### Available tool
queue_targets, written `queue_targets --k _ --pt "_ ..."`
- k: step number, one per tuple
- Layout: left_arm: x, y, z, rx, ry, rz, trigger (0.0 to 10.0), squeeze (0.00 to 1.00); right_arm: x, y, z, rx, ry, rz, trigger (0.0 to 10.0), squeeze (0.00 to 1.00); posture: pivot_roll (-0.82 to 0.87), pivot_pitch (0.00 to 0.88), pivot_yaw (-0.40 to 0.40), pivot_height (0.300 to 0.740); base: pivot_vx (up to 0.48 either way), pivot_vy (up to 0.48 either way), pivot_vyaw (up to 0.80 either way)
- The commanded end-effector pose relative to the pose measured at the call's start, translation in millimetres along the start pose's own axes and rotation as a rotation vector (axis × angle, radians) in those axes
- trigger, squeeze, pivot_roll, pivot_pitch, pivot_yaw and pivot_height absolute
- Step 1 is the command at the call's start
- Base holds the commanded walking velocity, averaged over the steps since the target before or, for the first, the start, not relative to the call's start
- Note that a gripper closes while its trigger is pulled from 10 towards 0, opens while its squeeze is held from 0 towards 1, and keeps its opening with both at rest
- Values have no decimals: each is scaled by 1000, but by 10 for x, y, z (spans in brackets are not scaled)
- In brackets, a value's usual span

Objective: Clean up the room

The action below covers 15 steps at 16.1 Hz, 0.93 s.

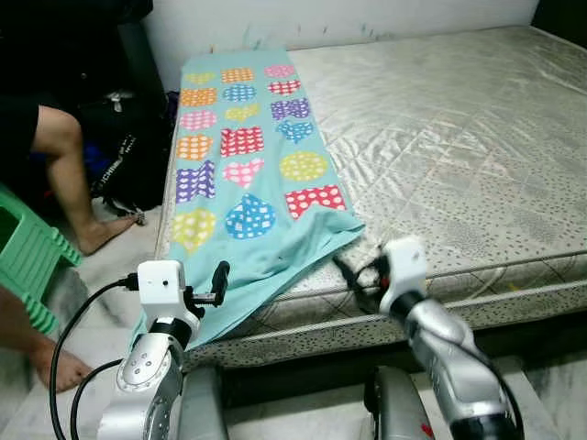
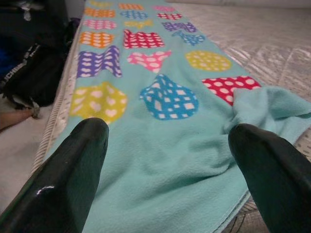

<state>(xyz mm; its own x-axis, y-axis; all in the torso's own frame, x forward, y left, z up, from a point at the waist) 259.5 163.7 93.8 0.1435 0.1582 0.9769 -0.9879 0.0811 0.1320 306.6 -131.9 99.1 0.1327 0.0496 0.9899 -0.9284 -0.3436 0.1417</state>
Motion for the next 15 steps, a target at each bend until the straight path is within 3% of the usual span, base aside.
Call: queue_targets --k 1,12,15 --pt "36 -25 2 -4 -14 7 10000 0 7 -9 29 -15 -9 3 10000 0 -120 0 45 552 0 0 0" --pt "47 -61 0 -5 -16 14 10000 0 -7 -10 78 -44 11 1 10000 0 -125 0 48 658 0 0 -38" --pt "61 -69 2 0 -15 23 10000 0 16 -4 91 -59 15 24 10000 0 -125 0 48 662 0 0 0"
Point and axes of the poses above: a point about 5 cm out from each wrist's last joint towards the gripper, its own y axis pointing back from the gripper into the wrist, its own x axis along the axis of the wrist's last joint, z = x × y, the point moved 1 cm from there along -y, pointing out of the wrist towards the gripper, and after that the axes turned 2 degrees about y, right-handed, at the moved point
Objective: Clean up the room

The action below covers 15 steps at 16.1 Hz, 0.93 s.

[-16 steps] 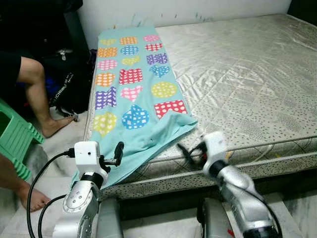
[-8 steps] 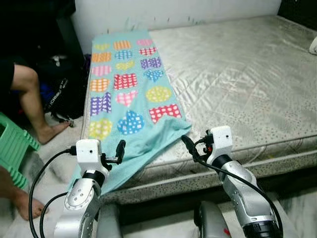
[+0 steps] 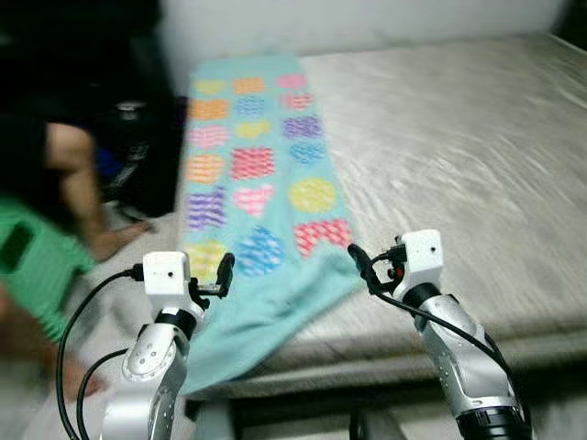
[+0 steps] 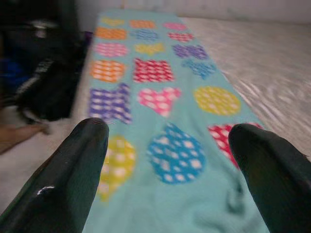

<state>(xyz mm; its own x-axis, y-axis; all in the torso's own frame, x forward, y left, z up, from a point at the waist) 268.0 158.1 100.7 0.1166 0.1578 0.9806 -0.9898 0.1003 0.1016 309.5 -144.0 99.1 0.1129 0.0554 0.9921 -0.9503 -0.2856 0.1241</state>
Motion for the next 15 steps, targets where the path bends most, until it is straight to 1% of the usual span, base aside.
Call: queue_targets --k 1,3,5,6,8,13,15 --pt "-4 12 -51 17 -13 -1 10000 0 18 -18 -34 2 1 8 10000 0 -124 0 49 662 0 0 0" --pt "-1 10 -47 12 -10 0 10000 0 25 -16 -37 2 -4 16 10000 0 -124 0 50 662 0 0 0" --pt "0 8 -47 10 -11 0 10000 0 29 -8 -37 11 19 26 10000 0 -123 0 51 662 0 0 0" --pt "1 9 -45 9 -11 0 10000 0 22 -3 -32 9 20 25 10000 0 -124 0 52 662 0 0 575" --pt "2 7 -37 4 -10 -1 10000 0 0 7 -13 -4 2 16 10000 0 -125 0 54 662 0 0 0" --pt "6 -1 -19 -5 -8 3 10000 0 6 11 -6 3 -5 26 10000 0 -127 0 53 662 0 0 0" --pt "18 -1 -2 -18 -7 12 10000 0 12 8 -18 17 11 29 10000 0 -127 0 54 662 0 0 0"
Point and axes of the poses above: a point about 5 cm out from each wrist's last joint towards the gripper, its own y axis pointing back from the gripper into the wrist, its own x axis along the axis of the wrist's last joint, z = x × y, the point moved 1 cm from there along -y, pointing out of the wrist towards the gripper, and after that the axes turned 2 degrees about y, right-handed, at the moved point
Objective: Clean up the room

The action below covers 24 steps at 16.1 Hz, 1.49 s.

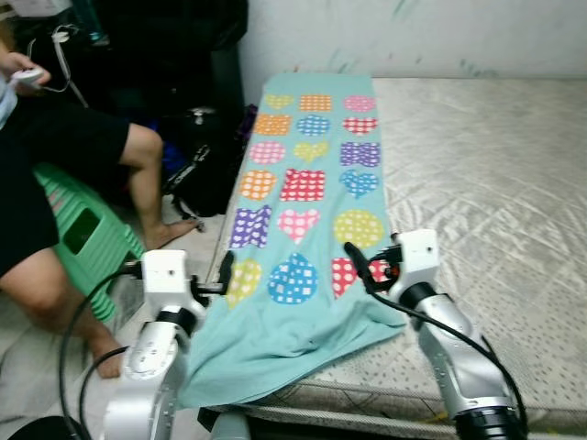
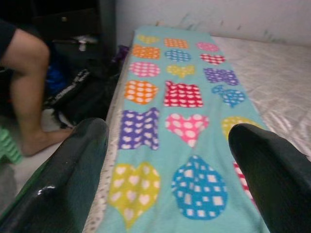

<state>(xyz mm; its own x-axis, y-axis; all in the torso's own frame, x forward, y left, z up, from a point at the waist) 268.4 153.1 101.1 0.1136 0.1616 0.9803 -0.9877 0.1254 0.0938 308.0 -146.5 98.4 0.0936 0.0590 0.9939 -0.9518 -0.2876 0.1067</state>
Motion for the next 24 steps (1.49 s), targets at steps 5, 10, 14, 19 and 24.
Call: queue_targets --k 5,10,14,19,24 --pt "24 6 -44 -2 -13 10 10000 0 24 -13 -60 28 6 15 10000 0 -127 0 54 662 162 0 185" --pt "18 8 -45 -4 -15 10 10000 0 24 -21 -80 46 19 13 10000 0 -126 0 53 662 307 0 0" --pt "3 7 -50 13 -10 3 10000 0 -21 -13 -116 78 34 -4 10000 0 -124 0 49 662 0 0 0" --pt "-8 7 -48 19 -11 -5 10000 0 -215 47 -221 184 69 -118 10000 0 -124 0 50 662 0 0 0" --pt "-23 8 -49 24 -9 -16 10000 0 -518 120 -208 214 138 -303 10000 0 -122 0 50 662 0 0 0"
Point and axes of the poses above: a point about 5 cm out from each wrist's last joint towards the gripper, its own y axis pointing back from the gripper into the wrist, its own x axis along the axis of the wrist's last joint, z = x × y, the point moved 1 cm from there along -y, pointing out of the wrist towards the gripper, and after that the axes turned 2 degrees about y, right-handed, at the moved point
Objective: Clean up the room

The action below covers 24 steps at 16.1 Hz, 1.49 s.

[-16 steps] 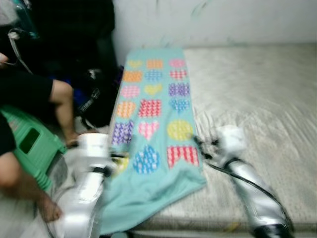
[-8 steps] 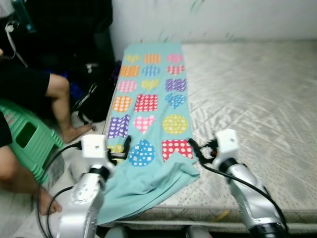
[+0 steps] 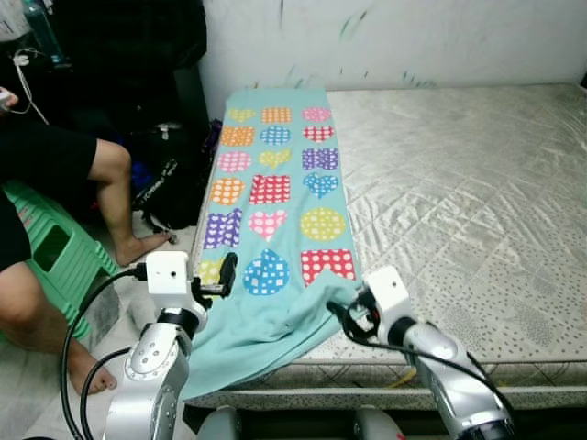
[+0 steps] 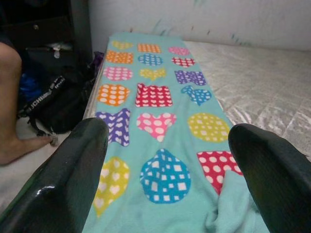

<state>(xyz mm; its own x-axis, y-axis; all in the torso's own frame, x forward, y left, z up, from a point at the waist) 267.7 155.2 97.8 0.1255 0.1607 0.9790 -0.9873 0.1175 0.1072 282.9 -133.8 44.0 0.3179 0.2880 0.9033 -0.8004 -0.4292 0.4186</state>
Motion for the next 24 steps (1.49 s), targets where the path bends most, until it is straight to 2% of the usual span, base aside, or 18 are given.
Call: queue_targets --k 1,4,7,8,12,14,17,19,21,24 --pt "5 4 -30 16 -9 -6 10000 0 44 -12 25 -11 9 2 10000 0 -122 0 51 662 0 0 0" --pt "4 6 -32 15 -11 -11 10000 0 34 -19 11 9 11 -21 10000 0 -122 0 52 662 0 0 0" --pt "-58 14 -49 19 -12 -54 10000 0 -127 -45 -139 138 0 -166 10000 0 -120 0 54 662 0 0 0" --pt "-72 2 -40 14 -12 -59 10000 0 -129 -134 -139 115 -19 -206 10000 0 -119 0 56 662 0 0 0" --pt "-29 -34 66 3 3 -62 10000 0 -44 -454 -178 -55 -180 -246 10000 0 -66 0 47 662 0 0 0" --pt "-29 23 107 -8 10 -73 10000 0 -74 -564 -348 -89 -247 -283 10000 0 -38 22 42 662 0 0 0" --pt "-54 88 66 7 6 -95 10000 0 -220 -611 -565 -106 -247 -347 10000 0 -17 50 42 662 0 0 0" --pt "-44 155 92 10 9 -102 10000 0 -276 -618 -575 -186 -305 -346 10000 0 -1 88 43 662 0 0 0" --pt "-60 244 108 15 13 -116 10000 0 -315 -606 -589 -214 -325 -341 10000 0 9 117 46 662 0 0 0" --pt "-81 450 86 46 26 -150 10000 0 -426 -569 -738 -219 -379 -345 10000 0 26 199 52 662 0 0 0"
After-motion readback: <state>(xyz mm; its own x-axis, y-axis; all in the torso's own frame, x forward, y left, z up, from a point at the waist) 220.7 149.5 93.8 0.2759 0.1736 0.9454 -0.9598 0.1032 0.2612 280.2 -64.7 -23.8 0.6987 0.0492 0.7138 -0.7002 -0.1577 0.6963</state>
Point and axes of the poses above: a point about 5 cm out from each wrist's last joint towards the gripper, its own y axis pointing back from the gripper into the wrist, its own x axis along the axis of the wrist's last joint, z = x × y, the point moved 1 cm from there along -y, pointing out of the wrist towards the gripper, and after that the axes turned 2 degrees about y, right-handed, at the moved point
